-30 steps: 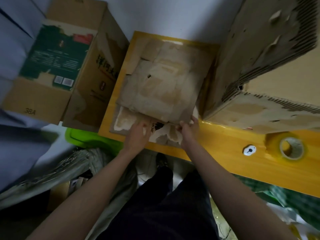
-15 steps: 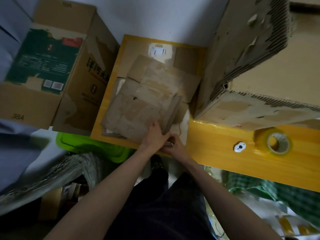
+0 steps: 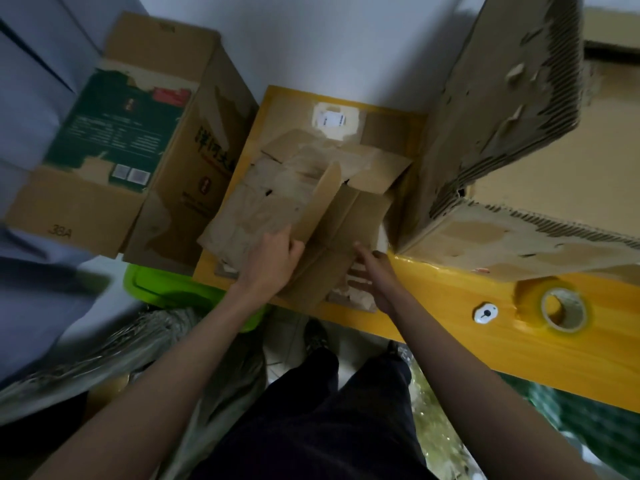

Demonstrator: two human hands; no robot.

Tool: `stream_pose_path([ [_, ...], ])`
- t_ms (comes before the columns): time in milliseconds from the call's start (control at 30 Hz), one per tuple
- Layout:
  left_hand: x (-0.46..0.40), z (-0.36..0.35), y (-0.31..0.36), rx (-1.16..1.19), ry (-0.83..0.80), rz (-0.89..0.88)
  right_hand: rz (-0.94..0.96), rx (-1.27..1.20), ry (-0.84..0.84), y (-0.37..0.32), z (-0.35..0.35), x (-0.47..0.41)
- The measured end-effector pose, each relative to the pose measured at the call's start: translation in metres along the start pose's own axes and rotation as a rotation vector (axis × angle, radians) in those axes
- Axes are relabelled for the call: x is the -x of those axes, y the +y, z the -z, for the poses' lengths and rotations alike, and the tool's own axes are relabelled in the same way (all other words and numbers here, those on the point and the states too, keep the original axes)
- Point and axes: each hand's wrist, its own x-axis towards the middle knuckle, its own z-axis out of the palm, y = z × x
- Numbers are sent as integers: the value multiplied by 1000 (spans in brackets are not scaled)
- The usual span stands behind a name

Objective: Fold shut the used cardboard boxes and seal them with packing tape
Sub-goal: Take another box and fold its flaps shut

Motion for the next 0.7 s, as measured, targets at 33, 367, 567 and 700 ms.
stream_pose_path([
  [33,4,12,-1,12,24,-7,29,-12,-15,-10,-3,2],
  [367,25,103,-25,205,169,-13,340,321,95,-105,-44,35],
  [567,22,137,-21,324,279,67,604,629,137,-146,-33,90],
  [700,22,125,-17,413,266,138,611,814,166,-148,-23,104],
])
